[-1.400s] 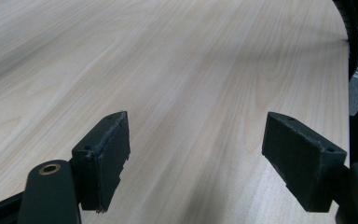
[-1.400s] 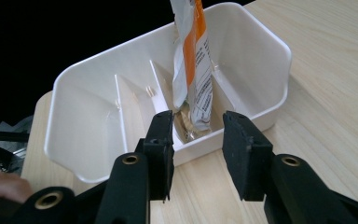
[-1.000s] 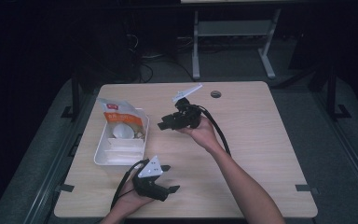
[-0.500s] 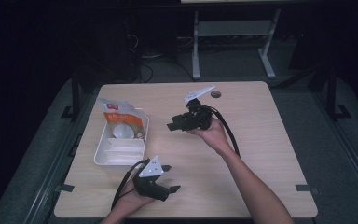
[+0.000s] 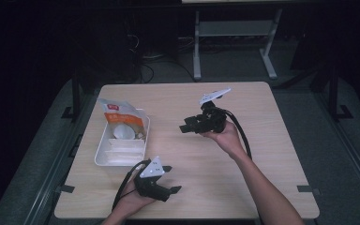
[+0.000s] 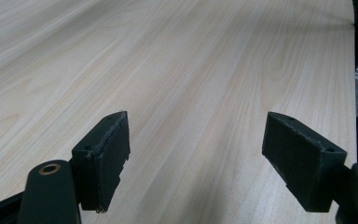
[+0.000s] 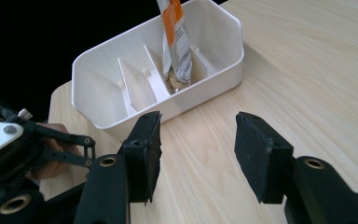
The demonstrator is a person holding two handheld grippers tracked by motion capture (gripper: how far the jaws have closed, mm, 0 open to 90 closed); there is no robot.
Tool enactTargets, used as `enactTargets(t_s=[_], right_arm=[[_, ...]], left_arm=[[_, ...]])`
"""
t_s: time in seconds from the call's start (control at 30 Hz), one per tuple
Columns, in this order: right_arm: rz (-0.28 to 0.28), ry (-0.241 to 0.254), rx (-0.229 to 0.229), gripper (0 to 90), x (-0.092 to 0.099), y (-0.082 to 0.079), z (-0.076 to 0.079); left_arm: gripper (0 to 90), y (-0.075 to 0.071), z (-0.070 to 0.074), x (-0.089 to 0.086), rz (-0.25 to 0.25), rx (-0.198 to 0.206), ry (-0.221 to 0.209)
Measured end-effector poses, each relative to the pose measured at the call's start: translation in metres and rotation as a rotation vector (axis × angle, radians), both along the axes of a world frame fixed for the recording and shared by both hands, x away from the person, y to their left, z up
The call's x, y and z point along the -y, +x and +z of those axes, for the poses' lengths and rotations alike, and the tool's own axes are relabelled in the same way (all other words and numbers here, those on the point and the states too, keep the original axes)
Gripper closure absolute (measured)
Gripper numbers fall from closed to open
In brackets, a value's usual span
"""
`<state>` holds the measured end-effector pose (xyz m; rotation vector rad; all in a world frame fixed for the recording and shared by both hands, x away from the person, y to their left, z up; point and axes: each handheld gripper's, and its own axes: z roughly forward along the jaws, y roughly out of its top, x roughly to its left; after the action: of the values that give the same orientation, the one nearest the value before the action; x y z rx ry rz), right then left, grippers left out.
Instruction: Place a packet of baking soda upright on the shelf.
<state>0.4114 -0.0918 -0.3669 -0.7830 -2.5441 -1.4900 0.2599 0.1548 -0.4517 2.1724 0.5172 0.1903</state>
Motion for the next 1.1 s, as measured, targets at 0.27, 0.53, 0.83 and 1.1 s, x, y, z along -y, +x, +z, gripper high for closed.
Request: enactTargets(t_s=[0.27, 0.53, 0.83, 1.1], right_arm=[[-0.029, 0.003, -0.005, 47.3, 0.018, -0.005, -0.004], [-0.044, 0.002, -0.017, 46.3, 0.033, -0.01, -0.007], [-0.066, 0.012, -0.024, 44.5, 0.05, -0.017, -0.009], [-0.085, 0.022, -0.039, 43.8, 0.067, -0.023, -0.015]], left_arm=[[22.7, 0.0, 0.0, 0.001, -0.002, 0.001, 0.003], [22.6, 0.0, 0.0, 0.0, 0.001, 0.0, 0.005], [22.5, 0.001, -0.001, 0.001, 0.0, 0.001, 0.003], [22.4, 0.002, 0.0, 0.0, 0.005, -0.001, 0.0]])
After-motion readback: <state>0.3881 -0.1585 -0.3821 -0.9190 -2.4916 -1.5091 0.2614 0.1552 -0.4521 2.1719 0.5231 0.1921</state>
